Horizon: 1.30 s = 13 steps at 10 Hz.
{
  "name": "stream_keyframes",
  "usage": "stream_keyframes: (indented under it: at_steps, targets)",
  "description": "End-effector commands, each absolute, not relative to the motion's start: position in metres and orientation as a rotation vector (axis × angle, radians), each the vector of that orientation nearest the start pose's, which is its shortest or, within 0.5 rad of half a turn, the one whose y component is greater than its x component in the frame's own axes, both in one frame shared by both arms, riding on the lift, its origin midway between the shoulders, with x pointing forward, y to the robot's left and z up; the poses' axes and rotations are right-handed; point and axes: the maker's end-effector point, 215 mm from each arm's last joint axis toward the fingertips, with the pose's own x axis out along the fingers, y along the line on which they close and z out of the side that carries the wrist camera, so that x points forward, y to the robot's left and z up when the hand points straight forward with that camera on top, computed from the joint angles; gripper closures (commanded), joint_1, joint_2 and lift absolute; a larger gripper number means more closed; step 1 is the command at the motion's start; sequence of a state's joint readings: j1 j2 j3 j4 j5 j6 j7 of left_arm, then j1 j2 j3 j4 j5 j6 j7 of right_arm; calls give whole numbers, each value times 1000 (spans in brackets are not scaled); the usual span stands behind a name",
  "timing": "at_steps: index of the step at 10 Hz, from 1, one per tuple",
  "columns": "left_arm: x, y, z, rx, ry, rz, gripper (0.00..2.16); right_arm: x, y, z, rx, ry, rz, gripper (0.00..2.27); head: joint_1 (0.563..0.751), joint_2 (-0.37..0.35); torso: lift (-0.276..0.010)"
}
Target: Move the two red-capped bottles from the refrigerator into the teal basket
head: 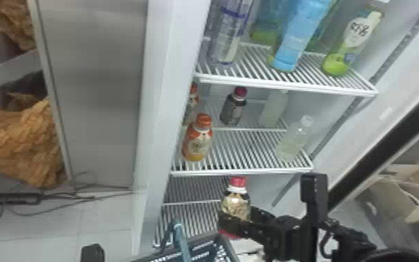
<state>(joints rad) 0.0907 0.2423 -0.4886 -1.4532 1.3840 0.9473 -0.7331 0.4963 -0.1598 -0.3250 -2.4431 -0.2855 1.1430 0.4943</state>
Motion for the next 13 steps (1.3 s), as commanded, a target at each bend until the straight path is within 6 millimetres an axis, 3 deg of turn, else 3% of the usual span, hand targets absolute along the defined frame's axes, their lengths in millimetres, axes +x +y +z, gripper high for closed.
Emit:
stream_keyframes:
  at_steps: [1,4,6,10,13]
  targets:
    - [251,-99,-399,-1480,1007,-1287,1087,347,-237,-409,202,759,392,582,695,-350,-228]
    - [252,-98,-401,-1469,1012,-1283,1087,332,-195,-425,258,834,501,584,695,-350,-228]
    - [252,-98,-401,-1471,1010,-1279,1087,323,-179,-433,257,881,541,584,695,-350,-228]
    - [253,-97,-402,-1473,1007,-1275,1087,305,-188,-442,248,969,513,587,695,-350,-228]
    - [252,-97,-403,-1476,1008,-1273,1087,308,-202,-441,215,976,477,421,695,-350,-228]
